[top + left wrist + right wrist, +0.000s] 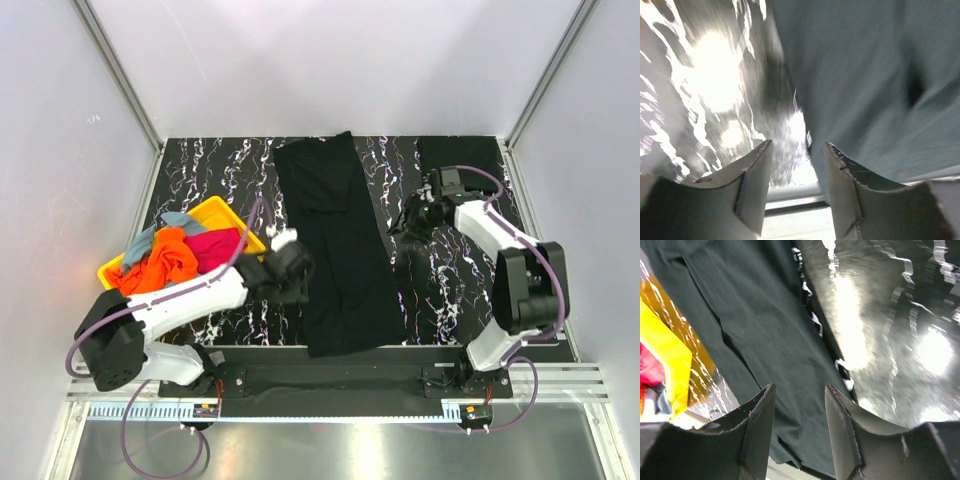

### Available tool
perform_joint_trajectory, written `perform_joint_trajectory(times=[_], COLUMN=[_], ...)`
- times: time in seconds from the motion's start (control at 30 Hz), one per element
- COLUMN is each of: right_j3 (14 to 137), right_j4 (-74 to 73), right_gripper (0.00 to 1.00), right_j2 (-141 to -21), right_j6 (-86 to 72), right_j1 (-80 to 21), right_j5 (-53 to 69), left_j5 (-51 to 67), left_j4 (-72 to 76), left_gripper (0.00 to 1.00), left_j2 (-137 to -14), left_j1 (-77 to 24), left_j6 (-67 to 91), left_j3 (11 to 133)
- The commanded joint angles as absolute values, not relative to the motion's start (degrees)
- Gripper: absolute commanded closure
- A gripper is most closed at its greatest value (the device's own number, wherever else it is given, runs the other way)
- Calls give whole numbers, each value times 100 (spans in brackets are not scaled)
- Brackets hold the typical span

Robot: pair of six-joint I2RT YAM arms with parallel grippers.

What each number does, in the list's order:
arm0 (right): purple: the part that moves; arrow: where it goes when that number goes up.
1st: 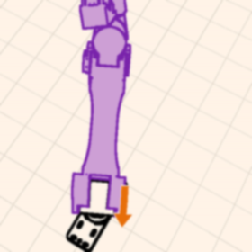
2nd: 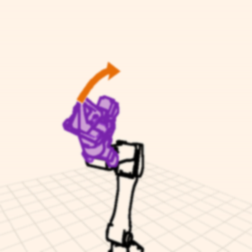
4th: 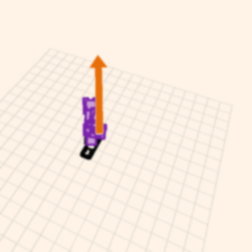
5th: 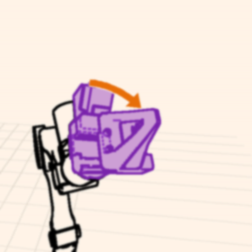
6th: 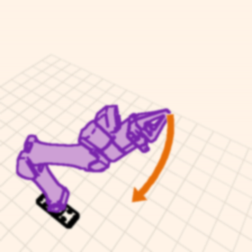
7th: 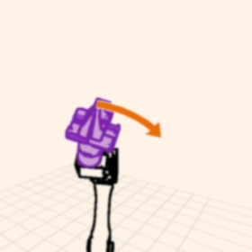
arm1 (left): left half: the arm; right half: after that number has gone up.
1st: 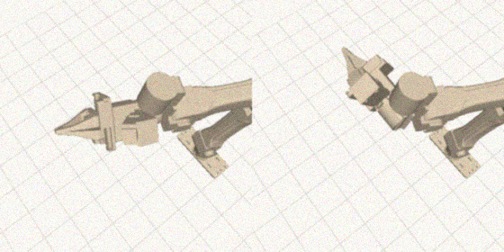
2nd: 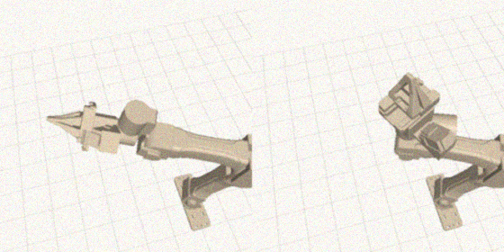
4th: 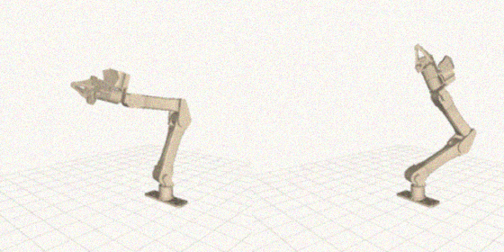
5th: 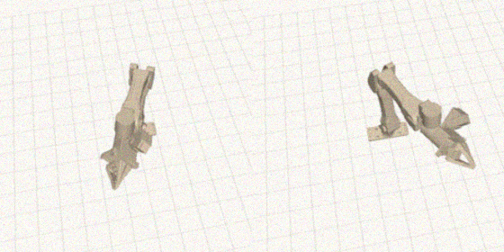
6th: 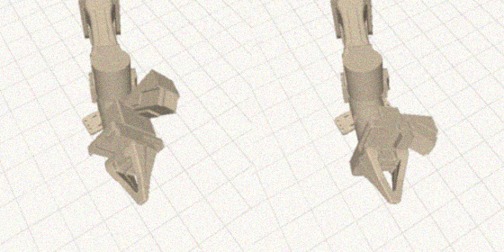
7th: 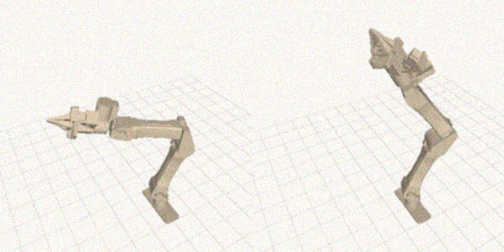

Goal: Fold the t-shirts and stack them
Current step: Fold the tshirt

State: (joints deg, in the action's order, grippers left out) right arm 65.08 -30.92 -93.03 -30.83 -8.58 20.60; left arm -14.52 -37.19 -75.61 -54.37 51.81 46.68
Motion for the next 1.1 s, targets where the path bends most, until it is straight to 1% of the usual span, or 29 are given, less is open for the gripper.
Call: perform_joint_trajectory(times=[0.0,0.03,0.07,0.1,0.17,0.2,0.23,0.27,0.3,0.33,0.37,0.4,0.47,0.5,0.57,0.6,0.77,0.87,0.93,1.07], right_j3=[6899,6943,7065,7162,7540,7672,7951,8093,8260,8575,8709,8814,9034,9096,9386,9500,10177,10432,10494,10591], right_j4=[-2463,-2365,-2260,-2120,-1996,-1821,-1732,-1584,-1547,-1512,-1468,-1389,-1319,-1318,-1379,-1406,-1512,-1573,-1608,-1609], right_gripper=[48,48,48,48,48,49,49,50,51,51,53,52,53,52,53,55,55,55,56,59], right_j2=[-9692,-9825,-9965,-10280,-10616,-10939,-11116,-11301,-11668,-11837,-11978,-12180,-12287,-12392,-12550,-12716,-13244,-13604,-13684,-13842], right_j6=[-2936,-2927,-2909,-2840,-2717,-2716,-2725,-2794,-2838,-2865,-2952,-2997,-3058,-3076,-3172,-3234,-3243,-3260,-3287,-3278], right_j1=[-1010,-1011,-1011,-1011,-1011,-1011,-1011,-1011,-1011,-1011,-1011,-1011,-1011,-1011,-1002,-993,-993,-1002,-1002,-1002], right_j5=[2233,2241,2224,2224,2215,2197,2197,2267,2355,2486,2722,2759,2567,2445,2180,2110,2276,2339,2154,2197], left_j5=[-1432,-1424,-1406,-1389,-1432,-1441,-1441,-1494,-1494,-1398,-1258,-944,-661,-424,-256,-72,184,80,114,307], left_j4=[-3718,-3709,-3700,-3613,-3446,-3367,-3297,-3287,-3287,-3278,-3252,-3261,-3269,-3278,-3278,-3278,-3252,-3199,-3182,-3067], left_gripper=[48,47,47,47,47,47,47,47,47,47,47,47,48,48,48,49,50,50,49,49], left_j2=[-7347,-7487,-7619,-7768,-8400,-8646,-9188,-9480,-9762,-10278,-10535,-11051,-11573,-12028,-12434,-12802,-13587,-13930,-14123,-14422], left_j1=[-4801,-4634,-4258,-4071,-3588,-3455,-3341,-3140,-3033,-2919,-2709,-2620,-2391,-2321,-2154,-2110,-1978,-1986,-1978,-1978], left_j6=[4160,4027,3895,3754,3315,3183,2860,2735,2620,2610,2610,2619,2610,2636,2689,2716,2663,2637,2663,2795], left_j3=[5640,5773,5922,6272,6713,7219,7520,8176,8496,8795,9094,9680,10524,10764,11413,11591,12496,12726,12797,12823])
